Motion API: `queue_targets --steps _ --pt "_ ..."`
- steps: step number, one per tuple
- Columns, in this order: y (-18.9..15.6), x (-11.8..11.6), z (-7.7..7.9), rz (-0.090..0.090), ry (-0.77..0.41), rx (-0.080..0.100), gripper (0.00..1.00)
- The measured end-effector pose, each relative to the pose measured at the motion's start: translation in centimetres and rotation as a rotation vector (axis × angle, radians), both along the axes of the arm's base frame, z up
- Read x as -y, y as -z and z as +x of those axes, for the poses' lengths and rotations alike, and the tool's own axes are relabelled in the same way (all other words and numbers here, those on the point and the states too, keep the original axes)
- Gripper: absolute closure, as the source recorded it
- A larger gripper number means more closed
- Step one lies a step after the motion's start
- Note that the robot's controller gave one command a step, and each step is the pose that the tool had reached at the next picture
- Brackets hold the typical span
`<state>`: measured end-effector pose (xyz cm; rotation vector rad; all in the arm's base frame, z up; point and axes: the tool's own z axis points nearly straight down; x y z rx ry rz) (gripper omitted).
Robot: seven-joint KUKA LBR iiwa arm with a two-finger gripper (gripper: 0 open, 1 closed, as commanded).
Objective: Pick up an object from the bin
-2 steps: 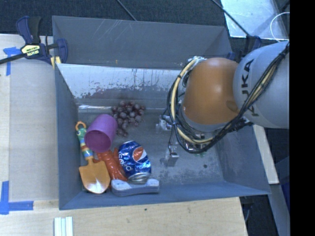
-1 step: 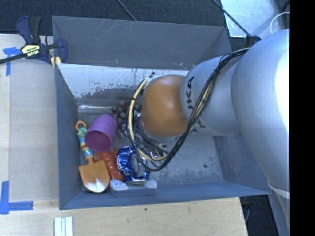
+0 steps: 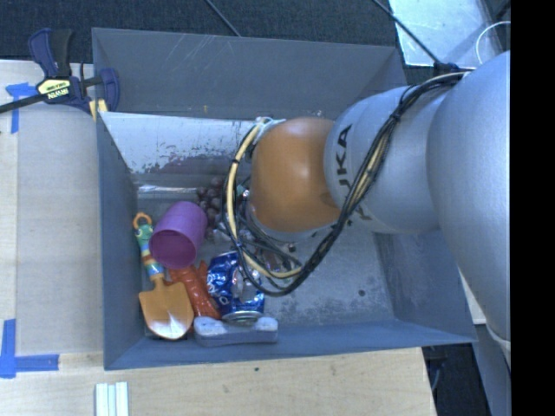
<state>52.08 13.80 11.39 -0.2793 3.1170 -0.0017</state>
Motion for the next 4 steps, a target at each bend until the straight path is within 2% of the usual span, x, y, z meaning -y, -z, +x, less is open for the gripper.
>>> queue_targets --steps 1,2,3,4 --pt "1.3 -0.6 -0.4 -0.004 -0.255 0.014 0.0" --pt "3.4 -0.3 0.5 -0.011 -0.387 0.024 0.0" --pt "3.5 -0.9 0.4 -0.017 -0.495 0.024 1.0" --pt "3.6 -1.1 0.4 -0.018 -0.519 0.025 1.0"
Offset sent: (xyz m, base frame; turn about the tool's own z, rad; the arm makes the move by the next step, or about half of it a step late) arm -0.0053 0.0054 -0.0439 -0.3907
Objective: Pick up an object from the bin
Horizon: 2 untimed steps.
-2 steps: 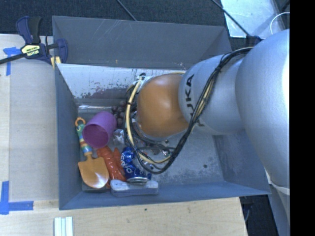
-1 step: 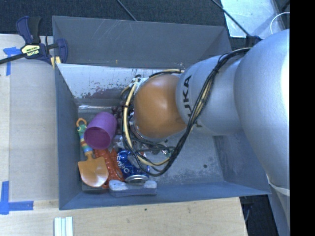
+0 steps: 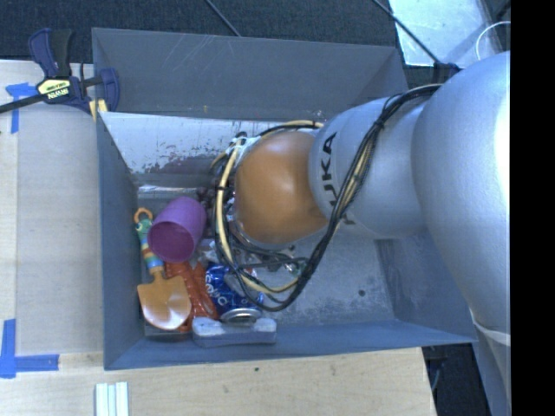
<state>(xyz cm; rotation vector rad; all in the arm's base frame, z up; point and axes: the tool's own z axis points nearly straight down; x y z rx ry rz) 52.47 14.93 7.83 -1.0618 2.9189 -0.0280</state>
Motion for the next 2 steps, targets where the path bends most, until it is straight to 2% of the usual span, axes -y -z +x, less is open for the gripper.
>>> queue_targets --steps 1,2 --pt "-2.6 -0.1 -0.3 0.003 0.005 -0.005 1.0" --pt "-4.3 -0.1 -0.1 0.005 0.006 0.002 1.0"
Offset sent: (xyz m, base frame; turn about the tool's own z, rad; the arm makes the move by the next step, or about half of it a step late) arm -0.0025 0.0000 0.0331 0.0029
